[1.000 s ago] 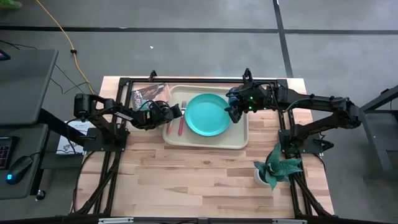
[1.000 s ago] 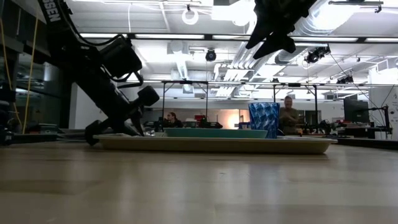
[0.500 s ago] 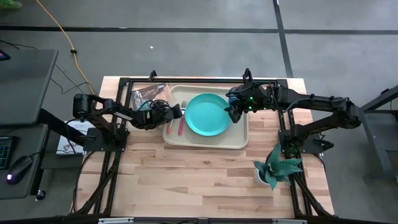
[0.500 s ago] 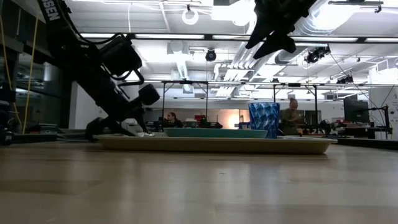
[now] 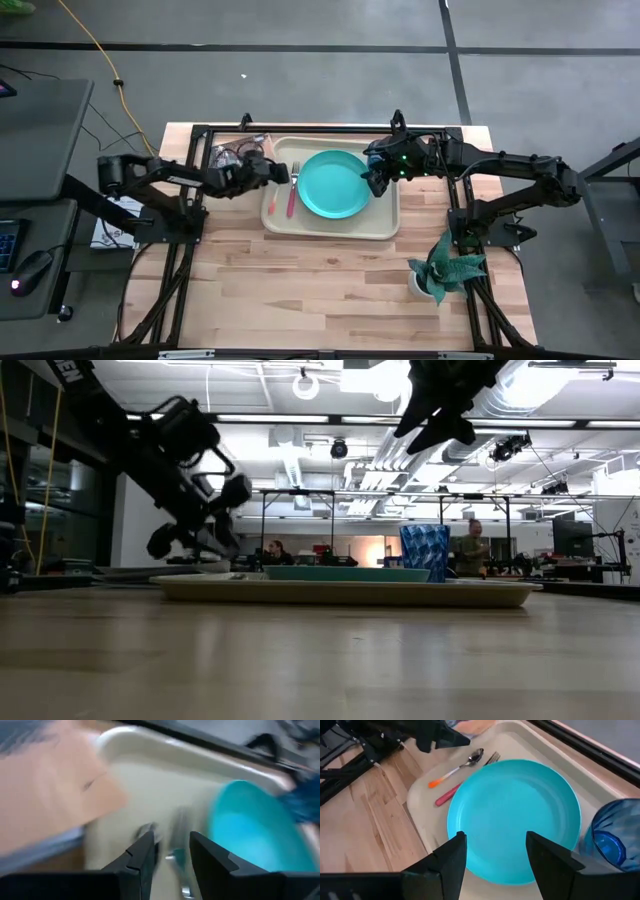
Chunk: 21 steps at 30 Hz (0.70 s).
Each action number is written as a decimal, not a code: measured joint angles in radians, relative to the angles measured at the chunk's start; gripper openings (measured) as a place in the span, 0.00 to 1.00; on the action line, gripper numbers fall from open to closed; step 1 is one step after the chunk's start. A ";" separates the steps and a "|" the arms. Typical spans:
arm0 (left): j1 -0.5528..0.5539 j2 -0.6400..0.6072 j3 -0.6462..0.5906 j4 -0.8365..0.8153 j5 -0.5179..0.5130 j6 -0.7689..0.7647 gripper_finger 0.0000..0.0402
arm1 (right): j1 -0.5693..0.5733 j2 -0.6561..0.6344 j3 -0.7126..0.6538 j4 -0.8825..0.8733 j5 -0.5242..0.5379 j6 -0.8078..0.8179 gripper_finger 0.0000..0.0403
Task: Pick and place plate/cup/fork/spoon on tray
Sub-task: Return to home position
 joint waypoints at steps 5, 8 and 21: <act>0.028 -0.179 0.000 0.040 0.162 0.238 0.24 | 0.000 -0.001 0.001 0.022 -0.004 -0.028 0.48; 0.024 -0.327 0.000 0.085 0.310 0.390 0.20 | 0.000 -0.005 0.001 0.014 -0.026 -0.061 0.48; -0.334 -0.770 0.002 0.070 0.308 0.571 0.00 | 0.000 -0.105 0.002 -0.061 -0.201 -0.164 0.36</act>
